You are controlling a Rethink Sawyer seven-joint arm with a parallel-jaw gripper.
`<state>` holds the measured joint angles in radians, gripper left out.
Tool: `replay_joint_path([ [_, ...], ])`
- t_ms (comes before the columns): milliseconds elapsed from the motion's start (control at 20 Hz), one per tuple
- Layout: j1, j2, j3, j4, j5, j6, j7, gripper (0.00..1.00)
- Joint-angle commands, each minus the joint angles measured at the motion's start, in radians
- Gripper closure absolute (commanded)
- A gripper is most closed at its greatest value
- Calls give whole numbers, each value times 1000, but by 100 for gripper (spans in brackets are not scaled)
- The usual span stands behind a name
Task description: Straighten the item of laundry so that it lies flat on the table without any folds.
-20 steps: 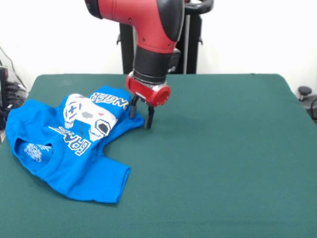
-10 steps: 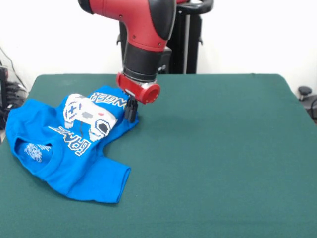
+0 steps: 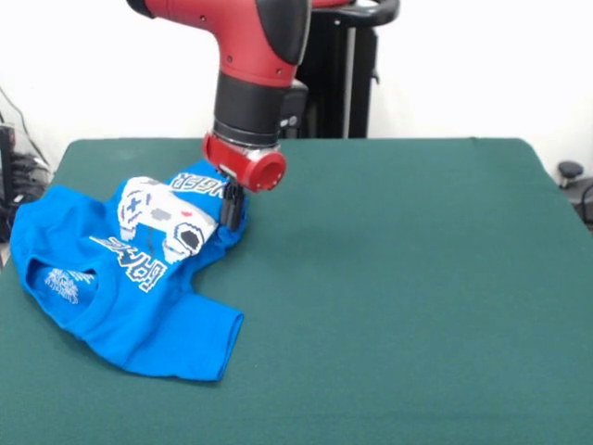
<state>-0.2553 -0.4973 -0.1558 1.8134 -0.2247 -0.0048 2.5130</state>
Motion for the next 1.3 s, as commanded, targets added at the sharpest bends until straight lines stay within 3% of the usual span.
replay_joint_path([
  [50,35,-77,189,86,97,140,123,100],
  [400,-67,-109,387,167,149,171,114,100],
  [850,-4,-67,380,143,216,132,145,100],
  [1300,28,-140,407,187,271,159,147,100],
])
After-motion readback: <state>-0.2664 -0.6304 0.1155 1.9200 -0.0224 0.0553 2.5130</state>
